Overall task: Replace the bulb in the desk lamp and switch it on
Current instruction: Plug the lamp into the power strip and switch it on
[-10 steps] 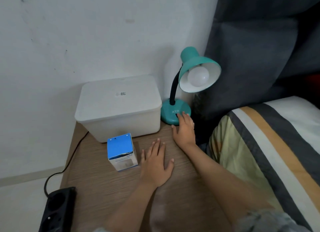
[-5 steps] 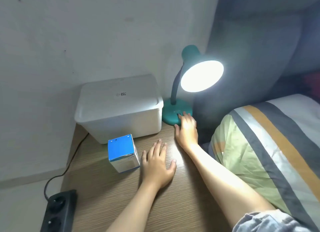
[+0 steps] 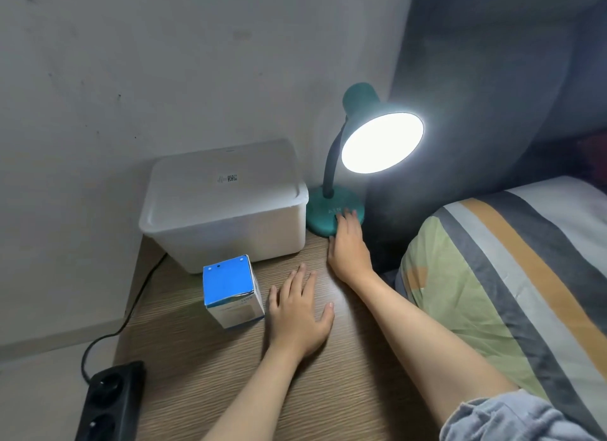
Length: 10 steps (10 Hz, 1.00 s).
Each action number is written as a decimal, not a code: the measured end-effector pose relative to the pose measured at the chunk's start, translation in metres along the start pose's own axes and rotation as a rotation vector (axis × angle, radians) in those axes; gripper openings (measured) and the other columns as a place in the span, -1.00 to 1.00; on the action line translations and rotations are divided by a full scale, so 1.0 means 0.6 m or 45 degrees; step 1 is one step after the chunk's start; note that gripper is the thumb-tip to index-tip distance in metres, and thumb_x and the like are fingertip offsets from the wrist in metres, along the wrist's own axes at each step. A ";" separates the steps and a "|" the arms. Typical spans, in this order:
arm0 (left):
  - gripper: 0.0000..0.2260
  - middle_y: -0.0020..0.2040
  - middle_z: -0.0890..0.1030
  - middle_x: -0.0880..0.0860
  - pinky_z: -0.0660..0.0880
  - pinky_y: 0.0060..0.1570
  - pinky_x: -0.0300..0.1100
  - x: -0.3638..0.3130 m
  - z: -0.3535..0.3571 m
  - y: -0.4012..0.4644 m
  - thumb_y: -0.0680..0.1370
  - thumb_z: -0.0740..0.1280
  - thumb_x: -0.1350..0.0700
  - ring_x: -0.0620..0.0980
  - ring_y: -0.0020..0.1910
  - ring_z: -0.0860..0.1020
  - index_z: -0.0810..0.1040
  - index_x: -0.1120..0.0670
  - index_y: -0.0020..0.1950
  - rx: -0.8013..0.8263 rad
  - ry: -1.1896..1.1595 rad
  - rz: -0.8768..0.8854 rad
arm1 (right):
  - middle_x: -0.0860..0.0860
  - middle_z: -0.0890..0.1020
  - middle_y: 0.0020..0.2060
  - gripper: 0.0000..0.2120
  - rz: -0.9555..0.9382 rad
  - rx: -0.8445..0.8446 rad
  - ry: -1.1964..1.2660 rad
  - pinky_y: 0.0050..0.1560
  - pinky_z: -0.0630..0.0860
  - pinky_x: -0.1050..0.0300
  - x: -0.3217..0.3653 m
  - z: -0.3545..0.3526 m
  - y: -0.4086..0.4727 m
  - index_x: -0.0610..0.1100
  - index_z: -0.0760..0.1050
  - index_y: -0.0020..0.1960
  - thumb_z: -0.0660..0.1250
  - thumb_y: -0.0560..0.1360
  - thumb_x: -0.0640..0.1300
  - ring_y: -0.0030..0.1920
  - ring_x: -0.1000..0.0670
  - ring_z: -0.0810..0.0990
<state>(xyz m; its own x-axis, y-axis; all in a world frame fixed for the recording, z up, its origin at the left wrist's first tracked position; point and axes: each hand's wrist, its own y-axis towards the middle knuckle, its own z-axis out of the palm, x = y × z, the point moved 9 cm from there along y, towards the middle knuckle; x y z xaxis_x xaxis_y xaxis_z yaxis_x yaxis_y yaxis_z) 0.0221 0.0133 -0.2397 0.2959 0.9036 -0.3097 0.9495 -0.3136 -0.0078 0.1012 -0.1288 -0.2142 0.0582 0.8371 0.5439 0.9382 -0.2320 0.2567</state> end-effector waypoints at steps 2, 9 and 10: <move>-0.35 0.55 0.04 -0.08 -0.06 0.45 0.05 -0.001 -0.002 0.001 0.42 -0.04 -0.27 -0.07 0.51 0.03 0.12 -0.08 0.49 -0.002 -0.008 0.004 | -0.19 0.21 0.48 -0.49 0.002 -0.009 0.008 0.42 -0.01 0.20 -0.002 -0.001 -0.001 -0.28 0.14 0.48 0.14 0.55 -0.26 0.53 -0.13 0.06; -0.36 0.55 0.04 -0.09 -0.06 0.45 0.06 0.001 0.000 0.000 0.42 -0.03 -0.27 -0.07 0.51 0.03 0.12 -0.10 0.49 -0.015 -0.033 0.000 | -0.19 0.28 0.44 -0.51 -0.019 -0.051 0.007 0.41 0.06 0.18 -0.001 -0.007 0.000 -0.27 0.20 0.45 0.19 0.53 -0.25 0.50 -0.14 0.13; -0.36 0.55 0.03 -0.09 -0.06 0.45 0.06 0.001 0.001 -0.001 0.43 -0.03 -0.27 -0.07 0.51 0.03 0.12 -0.10 0.49 -0.007 -0.036 -0.004 | -0.20 0.29 0.43 -0.50 -0.021 -0.044 0.006 0.42 0.12 0.12 -0.001 -0.008 -0.001 -0.28 0.22 0.44 0.19 0.53 -0.25 0.50 -0.14 0.14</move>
<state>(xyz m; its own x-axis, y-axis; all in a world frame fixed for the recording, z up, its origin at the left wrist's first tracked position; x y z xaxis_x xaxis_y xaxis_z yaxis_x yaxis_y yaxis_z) 0.0219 0.0140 -0.2403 0.2900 0.8959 -0.3365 0.9510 -0.3092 -0.0034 0.0989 -0.1316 -0.2108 0.0409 0.8386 0.5433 0.9268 -0.2350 0.2930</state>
